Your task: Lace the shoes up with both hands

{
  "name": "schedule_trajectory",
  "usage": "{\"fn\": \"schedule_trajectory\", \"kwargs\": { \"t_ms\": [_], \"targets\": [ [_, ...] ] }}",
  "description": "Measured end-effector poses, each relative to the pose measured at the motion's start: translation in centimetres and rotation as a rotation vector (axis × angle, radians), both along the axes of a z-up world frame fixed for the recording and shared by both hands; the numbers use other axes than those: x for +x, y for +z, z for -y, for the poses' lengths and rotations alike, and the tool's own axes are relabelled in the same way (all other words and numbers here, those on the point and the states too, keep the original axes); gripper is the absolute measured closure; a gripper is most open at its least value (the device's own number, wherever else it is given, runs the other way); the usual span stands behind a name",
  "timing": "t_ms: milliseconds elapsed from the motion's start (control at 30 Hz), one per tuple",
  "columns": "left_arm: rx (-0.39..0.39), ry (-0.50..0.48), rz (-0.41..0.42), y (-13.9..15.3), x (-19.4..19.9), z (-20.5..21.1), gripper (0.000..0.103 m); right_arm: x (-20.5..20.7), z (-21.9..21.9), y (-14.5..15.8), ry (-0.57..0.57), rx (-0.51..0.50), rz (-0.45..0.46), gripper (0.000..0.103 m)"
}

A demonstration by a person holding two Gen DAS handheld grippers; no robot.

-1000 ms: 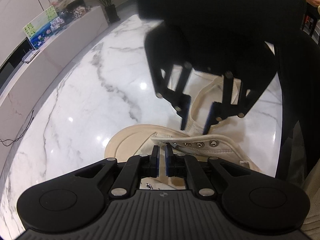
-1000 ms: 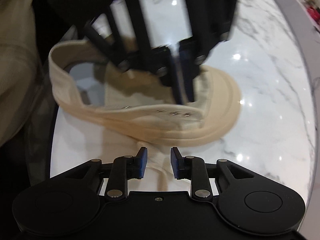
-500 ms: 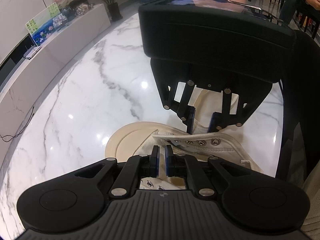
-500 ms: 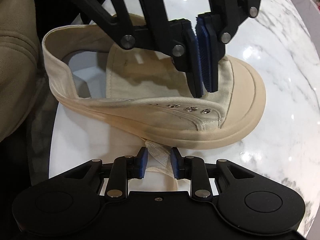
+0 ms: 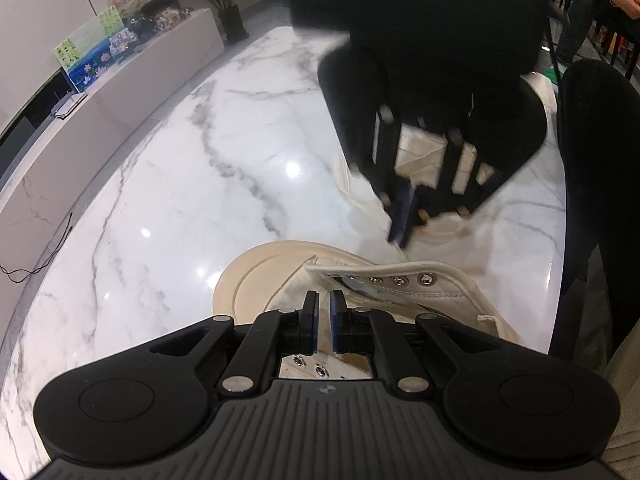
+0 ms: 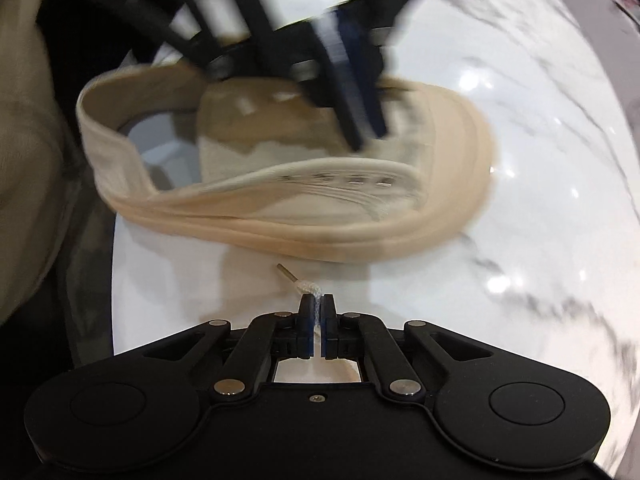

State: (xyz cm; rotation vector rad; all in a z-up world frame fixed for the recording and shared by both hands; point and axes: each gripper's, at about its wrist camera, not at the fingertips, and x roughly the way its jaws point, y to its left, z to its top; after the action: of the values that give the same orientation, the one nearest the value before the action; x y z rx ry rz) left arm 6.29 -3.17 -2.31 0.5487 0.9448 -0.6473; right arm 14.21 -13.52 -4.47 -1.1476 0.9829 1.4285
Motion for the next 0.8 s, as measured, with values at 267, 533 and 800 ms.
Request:
{"fn": "schedule_trajectory", "kwargs": {
  "t_ms": [267,533,800],
  "targets": [
    [0.021,0.007,0.009,0.1,0.1,0.5,0.098,0.8,1.1,3.0,-0.355,0.102,0.015,0.102],
    [0.027,-0.005,0.017,0.2,0.1,0.8,0.098,-0.2,1.4,5.1,-0.465,0.151,0.030,0.102],
    [0.027,-0.021,0.019,0.3,0.0,1.0,0.098,0.6,1.1,4.6,-0.469,0.147,0.042,0.102]
  ]
}}
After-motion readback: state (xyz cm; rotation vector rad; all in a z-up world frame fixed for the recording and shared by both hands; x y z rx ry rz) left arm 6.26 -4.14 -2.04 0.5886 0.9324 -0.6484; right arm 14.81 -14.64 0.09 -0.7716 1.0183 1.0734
